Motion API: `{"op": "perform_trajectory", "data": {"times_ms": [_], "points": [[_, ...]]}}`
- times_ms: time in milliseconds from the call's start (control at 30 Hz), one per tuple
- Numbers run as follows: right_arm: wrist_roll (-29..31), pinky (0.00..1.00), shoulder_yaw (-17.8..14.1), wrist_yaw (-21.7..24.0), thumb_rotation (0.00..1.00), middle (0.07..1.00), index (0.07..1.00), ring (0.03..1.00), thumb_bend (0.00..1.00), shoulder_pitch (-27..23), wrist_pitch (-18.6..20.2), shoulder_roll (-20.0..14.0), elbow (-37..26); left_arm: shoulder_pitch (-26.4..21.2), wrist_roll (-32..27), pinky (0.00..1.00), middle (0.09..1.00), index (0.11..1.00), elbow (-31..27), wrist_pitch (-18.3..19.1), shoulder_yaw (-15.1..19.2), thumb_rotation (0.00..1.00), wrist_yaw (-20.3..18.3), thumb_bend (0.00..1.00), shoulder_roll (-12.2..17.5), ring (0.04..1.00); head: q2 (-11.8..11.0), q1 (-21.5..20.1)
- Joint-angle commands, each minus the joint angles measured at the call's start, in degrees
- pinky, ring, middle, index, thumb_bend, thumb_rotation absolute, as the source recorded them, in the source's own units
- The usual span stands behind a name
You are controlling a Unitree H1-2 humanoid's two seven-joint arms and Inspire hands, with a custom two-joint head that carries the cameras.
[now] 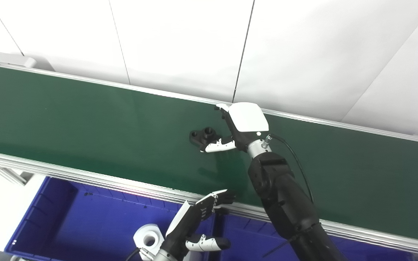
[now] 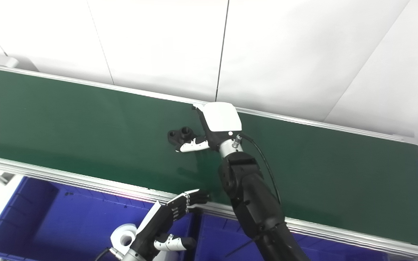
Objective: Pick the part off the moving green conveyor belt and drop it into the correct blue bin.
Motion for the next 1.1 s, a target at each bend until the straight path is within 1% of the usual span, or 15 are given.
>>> {"op": "perform_trajectory", "data": {"times_ms": [0,100,133,167,200,300,333,400,433,467,567,667,800,967,1067], "points": [[-1.04,0.46,0.88,-1.49,0.6,0.702,0.838,0.577,0.9,-2.5,1.67,1.22,-0.22,0.09,0.57,0.72,0.829,0.815,-2.02,-2.32,-1.89,0.64,0.71,0.87,-2.07,0.821,-0.05,0.04],[-1.9,0.37,2.35,-1.27,0.56,0.601,0.795,0.46,0.85,-2.47,2.22,1.05,1.5,0.17,0.5,0.72,0.833,0.817,-2.26,-2.34,-2.04,0.65,0.68,0.88,-2.01,0.824,0.31,0.07],[-2.25,0.31,2.82,-1.04,0.53,0.528,0.763,0.385,0.8,-2.5,2.39,0.87,2.01,0.21,0.43,0.73,0.834,0.818,-2.31,-2.34,-2.07,0.65,0.65,0.88,-1.99,0.827,0.31,0.07],[-2.76,0.27,3.34,-0.84,0.52,0.483,0.743,0.342,0.77,-2.54,2.69,0.63,2.55,0.24,0.37,0.73,0.834,0.819,-2.38,-2.35,-2.11,0.65,0.61,0.88,-1.94,0.828,0.37,0.07],[-3.16,0.26,3.83,-0.65,0.51,0.474,0.738,0.333,0.76,-2.57,3.04,0.35,3.14,0.29,0.2,0.73,0.834,0.819,-2.48,-2.31,-2.15,0.65,0.49,0.88,-1.89,0.828,0.45,0.08],[-3.16,0.19,4.26,-0.99,0.46,0.372,0.697,0.255,0.69,-2.43,3.43,-0.38,5.04,0.47,-0.42,0.73,0.835,0.818,-2.67,-2.26,-2.24,0.64,0.18,0.88,-1.78,0.83,0.62,0.15],[-2.64,0.17,4.09,-0.87,0.43,0.341,0.684,0.229,0.66,-2.37,3.48,-0.6,5.64,0.59,-0.98,0.73,0.836,0.817,-2.6,-2.29,-2.16,0.64,-0.05,0.88,-1.85,0.832,0.71,0.13],[-1.66,0.14,3.83,-0.41,0.3,0.296,0.604,0.196,0.57,-2.17,3.76,-1.17,6.4,0.83,-1.49,0.75,0.842,0.813,-2.65,-2.33,-2.03,0.63,-0.3,0.9,-1.82,0.84,0.84,0.08],[-1.41,0.14,3.94,0.19,0.21,0.286,0.538,0.19,0.53,-2.06,4.06,-1.57,6.39,0.93,-1.48,0.75,0.843,0.814,-2.72,-2.32,-1.99,0.64,-0.33,0.9,-1.79,0.842,0.87,0.07],[-1.48,0.13,4.24,1.04,0.17,0.277,0.511,0.183,0.51,-2.04,4.54,-1.9,6.3,1.03,-1.32,0.75,0.845,0.815,-2.87,-2.3,-1.95,0.64,-0.36,0.91,-1.71,0.844,0.98,0.06],[-2.68,0.1,5.54,3.8,0.13,0.248,0.494,0.16,0.51,-2.48,6.49,-2.46,6.91,1.12,-1.38,0.75,0.846,0.817,-3.08,-2.22,-1.94,0.64,-0.54,0.9,-1.5,0.847,1.18,0.03],[-4.34,0.08,7.31,7.33,0.12,0.223,0.485,0.14,0.52,-3.25,8.82,-2.98,7.42,1.24,-1.49,0.75,0.843,0.818,-3.05,-2.29,-1.8,0.64,-0.76,0.91,-1.38,0.848,1.39,-0.06],[-5.41,0.08,8.63,10.74,0.12,0.247,0.484,0.158,0.52,-3.52,10.71,-3.89,6.5,1.37,-1.53,0.75,0.841,0.821,-3.13,-2.25,-1.69,0.64,-0.88,0.9,-1.35,0.846,1.53,-0.15],[-4.03,0.07,7.97,10.19,0.12,0.227,0.484,0.142,0.52,-2.54,11.1,-4.41,5.34,1.27,-1.49,0.75,0.841,0.83,-3.08,-2.21,-1.66,0.65,-1.21,0.9,-1.21,0.844,1.63,-0.2],[-3.52,0.09,7.66,9.89,0.12,0.244,0.485,0.159,0.52,-2.05,11.2,-4.44,4.75,1.32,-1.68,0.75,0.839,0.83,-3.13,-2.16,-1.58,0.64,-1.4,0.9,-1.25,0.842,1.7,-0.25]]}}
